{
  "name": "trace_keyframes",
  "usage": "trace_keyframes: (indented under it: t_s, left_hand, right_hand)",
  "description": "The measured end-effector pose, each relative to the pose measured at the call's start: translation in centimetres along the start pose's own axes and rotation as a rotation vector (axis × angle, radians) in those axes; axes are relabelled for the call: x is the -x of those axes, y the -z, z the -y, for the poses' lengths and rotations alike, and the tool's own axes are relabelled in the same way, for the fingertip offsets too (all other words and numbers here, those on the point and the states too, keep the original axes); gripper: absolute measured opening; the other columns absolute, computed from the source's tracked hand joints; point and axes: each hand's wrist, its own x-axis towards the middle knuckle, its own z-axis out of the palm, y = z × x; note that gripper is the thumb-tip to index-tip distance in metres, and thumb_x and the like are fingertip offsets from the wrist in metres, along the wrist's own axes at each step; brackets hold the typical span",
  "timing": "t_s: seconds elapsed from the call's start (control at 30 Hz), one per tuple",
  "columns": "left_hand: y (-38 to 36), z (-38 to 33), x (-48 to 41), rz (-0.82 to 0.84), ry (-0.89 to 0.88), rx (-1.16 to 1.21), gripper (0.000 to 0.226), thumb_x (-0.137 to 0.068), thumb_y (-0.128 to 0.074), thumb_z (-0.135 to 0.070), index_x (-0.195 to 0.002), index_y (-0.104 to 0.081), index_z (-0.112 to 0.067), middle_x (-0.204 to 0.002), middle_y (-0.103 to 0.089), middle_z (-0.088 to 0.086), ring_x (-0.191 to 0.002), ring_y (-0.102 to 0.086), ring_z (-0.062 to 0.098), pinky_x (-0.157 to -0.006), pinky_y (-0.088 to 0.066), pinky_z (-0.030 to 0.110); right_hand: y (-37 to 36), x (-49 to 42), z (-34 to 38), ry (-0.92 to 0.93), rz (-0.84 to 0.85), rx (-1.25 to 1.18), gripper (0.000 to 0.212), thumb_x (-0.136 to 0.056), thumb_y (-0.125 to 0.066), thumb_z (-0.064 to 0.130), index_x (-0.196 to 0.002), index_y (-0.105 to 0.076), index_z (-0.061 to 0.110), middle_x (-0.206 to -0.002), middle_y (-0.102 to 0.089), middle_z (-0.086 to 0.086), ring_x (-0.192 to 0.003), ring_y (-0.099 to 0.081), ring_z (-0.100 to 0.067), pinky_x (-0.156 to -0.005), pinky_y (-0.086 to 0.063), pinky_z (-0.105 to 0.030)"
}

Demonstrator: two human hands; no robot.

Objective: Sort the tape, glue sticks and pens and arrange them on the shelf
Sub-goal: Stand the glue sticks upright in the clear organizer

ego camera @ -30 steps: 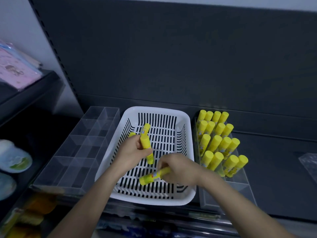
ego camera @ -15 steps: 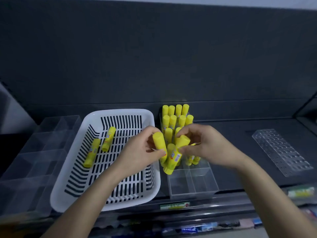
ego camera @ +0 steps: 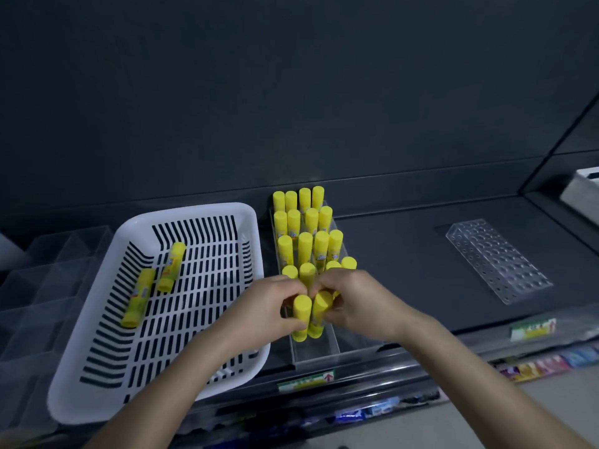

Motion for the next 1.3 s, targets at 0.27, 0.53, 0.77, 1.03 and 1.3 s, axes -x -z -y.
trace_keyframes:
  t_s: [0.27,0.53,0.77,1.03,1.3]
  left_hand:
    - [-1.2,1.0,0.5,-0.027,-0.017,-0.171,0.036,-0.073,-0.08,-0.035,-0.102,-0.065,-0.02,-0.104,-0.053,-0.008,-0.099,-0.044,0.01,-0.086,-0.039,0.026]
    - [0.2,1.6,1.1,-0.071,0.036,-0.088,0.048,-0.074,-0.071,-0.053,-0.115,-0.059,-0.031,-0.107,-0.045,-0.025,-0.104,-0.041,-0.008,-0.089,-0.035,0.013]
    - [2.9,3.4,2.9,-0.26,0.163,-0.022,0.033,-0.083,-0.065,-0.043,-0.112,-0.06,-0.028,-0.103,-0.052,-0.025,-0.1,-0.049,-0.013,-0.082,-0.039,0.007]
    - [7.3,10.4,4.8,-0.245,0.584,-0.424,0.032,-0.092,-0.061,-0.028,-0.115,-0.054,-0.007,-0.098,-0.055,0.007,-0.081,-0.053,0.02,-0.066,-0.041,0.029]
    - [8.2,14.6,5.3,-0.186,0.753,-0.354,0.017,-0.091,-0.047,-0.001,-0.107,-0.047,-0.005,-0.09,-0.056,0.008,-0.08,-0.057,0.026,-0.068,-0.049,0.037]
  right_hand:
    - [-1.4,-0.1,-1.2,-0.076,0.025,-0.082,0.046,-0.071,-0.078,0.009,-0.106,-0.049,0.018,-0.097,-0.062,-0.001,-0.083,-0.061,-0.019,-0.072,-0.053,-0.039]
    - [-0.1,-0.3,-0.3,-0.058,-0.035,-0.136,0.035,-0.072,-0.08,0.021,-0.097,-0.055,0.022,-0.089,-0.061,0.007,-0.083,-0.059,-0.011,-0.072,-0.051,-0.028]
    - [0.0,-3.5,3.3,-0.002,-0.192,-0.182,0.009,-0.084,-0.069,0.015,-0.085,-0.063,0.021,-0.079,-0.065,0.009,-0.075,-0.059,-0.003,-0.07,-0.049,-0.021]
    - [-4.4,-9.0,7.1,0.073,-0.055,0.059,0.033,-0.089,-0.061,0.025,-0.12,-0.057,0.013,-0.103,-0.065,-0.003,-0.092,-0.06,-0.019,-0.077,-0.049,-0.029]
    - [-7.8,-16.2,9.4,-0.046,0.078,0.048,0.027,-0.093,-0.053,0.019,-0.116,-0.06,0.007,-0.117,-0.063,-0.008,-0.104,-0.058,-0.024,-0.08,-0.044,-0.027]
